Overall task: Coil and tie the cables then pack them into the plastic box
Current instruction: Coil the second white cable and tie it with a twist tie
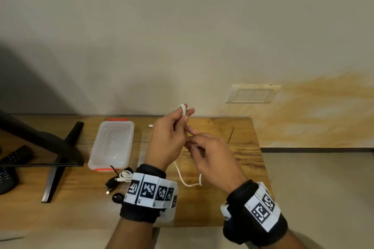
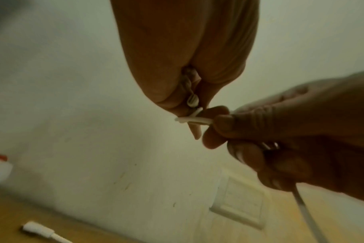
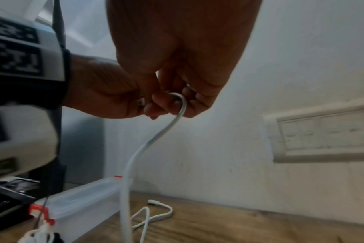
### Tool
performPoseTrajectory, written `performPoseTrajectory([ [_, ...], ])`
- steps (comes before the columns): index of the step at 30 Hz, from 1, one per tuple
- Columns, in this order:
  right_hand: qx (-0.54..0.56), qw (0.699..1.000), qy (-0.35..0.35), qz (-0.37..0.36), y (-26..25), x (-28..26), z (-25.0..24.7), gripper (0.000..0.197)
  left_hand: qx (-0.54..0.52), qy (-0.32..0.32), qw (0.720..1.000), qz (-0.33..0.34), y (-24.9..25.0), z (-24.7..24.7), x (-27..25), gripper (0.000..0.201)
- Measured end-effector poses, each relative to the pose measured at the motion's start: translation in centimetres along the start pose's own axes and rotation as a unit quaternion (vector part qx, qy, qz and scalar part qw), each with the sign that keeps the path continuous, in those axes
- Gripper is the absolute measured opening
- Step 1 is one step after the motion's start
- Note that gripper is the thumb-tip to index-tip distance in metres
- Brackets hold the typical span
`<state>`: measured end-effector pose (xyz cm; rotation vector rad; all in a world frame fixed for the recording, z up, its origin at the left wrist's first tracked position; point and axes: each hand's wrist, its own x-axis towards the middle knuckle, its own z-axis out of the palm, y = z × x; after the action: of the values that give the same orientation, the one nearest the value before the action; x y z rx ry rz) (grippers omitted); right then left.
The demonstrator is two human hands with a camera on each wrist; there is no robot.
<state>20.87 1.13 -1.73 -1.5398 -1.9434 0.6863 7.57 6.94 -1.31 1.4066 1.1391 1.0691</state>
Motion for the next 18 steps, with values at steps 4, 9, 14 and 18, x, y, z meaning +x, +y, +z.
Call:
performPoseTrajectory([
  [4,-0.072,0.997,0.012,-0.034,0.9,0.5,-0.5,0.011,0.11,-0.003,0.993,0.049,-0.2,-0.1,0.0,0.026],
  [9,-0.048,0.996,0.06,-0.037,1.0,0.3,-0.3,0.012,0.18,-0.047,0.982,0.039,-0.7,-1.1,0.1,0.028],
  [14,-0.026,0.978,0.197,-0.056,1.7,1.2,-0.6,0.013,0.069,-0.12,0.99,-0.001,-0.1,-1.4,-0.6,0.024],
  [18,0.053,0.973,0.223,-0.039,2.0,2.4,-0.1,0.017,-0.023,-0.126,0.991,-0.026,0.0,-2.0,-0.6,0.027],
])
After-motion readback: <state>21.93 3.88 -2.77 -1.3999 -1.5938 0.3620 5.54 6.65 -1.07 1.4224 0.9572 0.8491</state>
